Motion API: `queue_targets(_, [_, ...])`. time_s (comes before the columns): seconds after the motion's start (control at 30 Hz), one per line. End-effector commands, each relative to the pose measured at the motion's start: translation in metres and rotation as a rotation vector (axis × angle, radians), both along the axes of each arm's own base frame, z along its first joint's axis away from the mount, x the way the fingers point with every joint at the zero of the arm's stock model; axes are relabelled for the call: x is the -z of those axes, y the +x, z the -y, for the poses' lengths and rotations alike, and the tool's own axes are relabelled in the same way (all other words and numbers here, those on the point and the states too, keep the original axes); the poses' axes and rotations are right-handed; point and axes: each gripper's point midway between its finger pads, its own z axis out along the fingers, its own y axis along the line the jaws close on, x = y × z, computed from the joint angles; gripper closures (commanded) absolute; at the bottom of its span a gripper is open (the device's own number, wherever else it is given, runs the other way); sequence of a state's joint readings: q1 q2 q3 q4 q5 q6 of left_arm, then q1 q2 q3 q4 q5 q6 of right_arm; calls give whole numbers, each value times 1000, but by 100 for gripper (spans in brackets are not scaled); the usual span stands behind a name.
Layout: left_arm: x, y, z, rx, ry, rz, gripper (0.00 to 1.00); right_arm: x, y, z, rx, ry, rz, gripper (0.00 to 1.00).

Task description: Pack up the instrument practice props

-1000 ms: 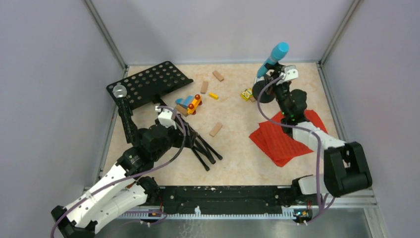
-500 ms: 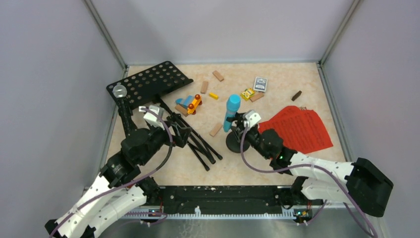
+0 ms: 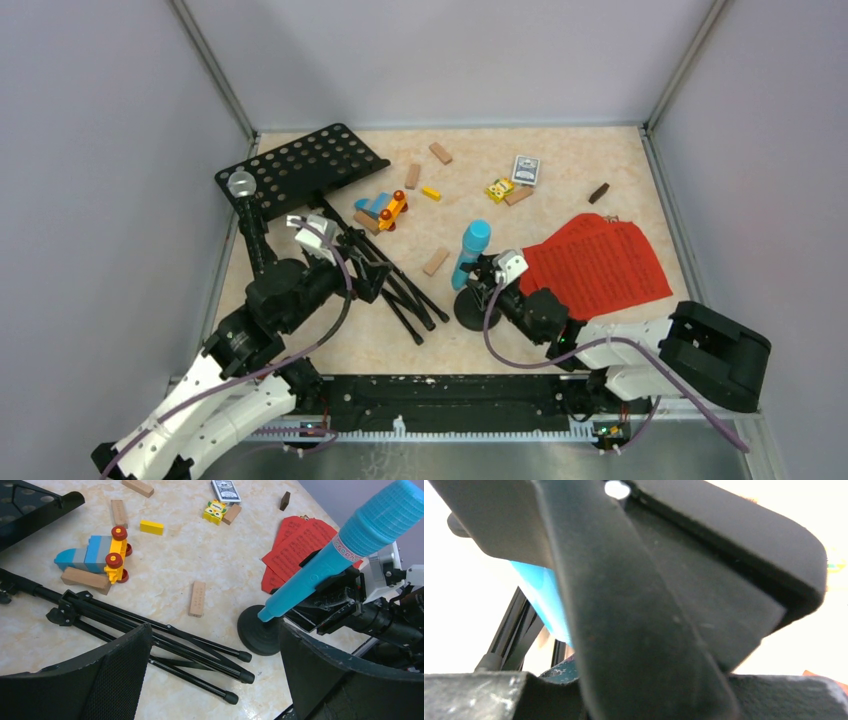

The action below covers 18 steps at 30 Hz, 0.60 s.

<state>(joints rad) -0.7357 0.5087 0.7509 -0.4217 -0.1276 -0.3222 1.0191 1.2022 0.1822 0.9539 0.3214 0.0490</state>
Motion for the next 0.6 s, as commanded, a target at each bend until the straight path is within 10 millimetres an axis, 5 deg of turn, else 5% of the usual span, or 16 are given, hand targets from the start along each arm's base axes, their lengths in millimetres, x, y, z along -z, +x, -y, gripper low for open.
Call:
queue_targets(0.0, [-4,-3,13,69,-26,26,1,-49,0,-9,-7,215,81,74])
queue_targets(0.23, [1,-15,32,203,-54,57,1,-44,-11,-2,-36,182,16,34])
queue_targets(0.57, [2,-23,56,370,-40,178,1,-49,-52,28,-125,90,-118,31])
